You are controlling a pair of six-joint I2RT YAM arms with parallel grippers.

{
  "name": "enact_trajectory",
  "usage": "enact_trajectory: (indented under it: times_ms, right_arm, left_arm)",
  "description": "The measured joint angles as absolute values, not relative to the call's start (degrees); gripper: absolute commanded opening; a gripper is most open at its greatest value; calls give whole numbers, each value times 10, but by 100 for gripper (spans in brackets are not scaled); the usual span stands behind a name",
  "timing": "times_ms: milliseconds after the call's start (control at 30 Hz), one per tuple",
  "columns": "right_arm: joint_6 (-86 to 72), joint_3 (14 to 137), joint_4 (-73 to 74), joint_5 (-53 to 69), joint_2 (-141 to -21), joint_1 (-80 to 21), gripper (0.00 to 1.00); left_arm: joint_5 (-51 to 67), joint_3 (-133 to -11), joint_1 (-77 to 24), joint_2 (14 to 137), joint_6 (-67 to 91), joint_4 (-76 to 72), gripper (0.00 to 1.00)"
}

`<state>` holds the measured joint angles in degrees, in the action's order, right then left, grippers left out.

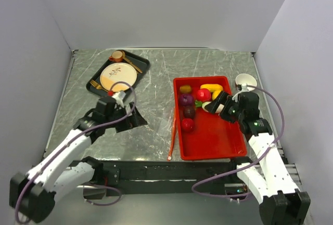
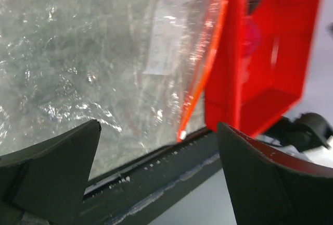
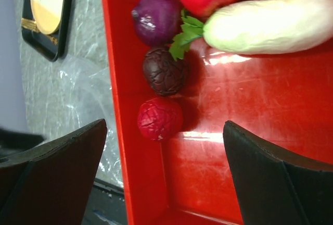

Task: Place the food in the zip-top bag and seal the zipper
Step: Move the zipper food storage bag to the center of the board.

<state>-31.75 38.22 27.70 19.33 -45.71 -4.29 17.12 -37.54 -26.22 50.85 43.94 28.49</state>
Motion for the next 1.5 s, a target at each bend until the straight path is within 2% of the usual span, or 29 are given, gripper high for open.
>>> enact_trajectory:
  times_ms: [233, 367, 633, 1000, 1267, 1500]
  right_arm:
    - [-309, 452, 290, 178, -503, -106, 100]
    - [-310, 475, 291, 171, -512, -149, 100]
    - [-330, 477, 284, 161, -532, -200, 100]
    - [-330, 477, 275, 159, -581, -212, 100]
    - [-329, 477, 266, 162, -590, -215, 100]
    - [-320, 477, 262, 166, -606, -219, 100]
  left_arm:
    - [91, -401, -279, 702, 456, 224, 99]
    - [37, -433, -279, 759, 461, 214, 99]
    - [-45, -414, -279, 769, 481, 197, 99]
    - [-96, -391, -274, 793, 524, 188, 99]
    - [-105, -359, -203, 765, 555, 164, 99]
    - [-137, -350, -177, 736, 553, 211, 99]
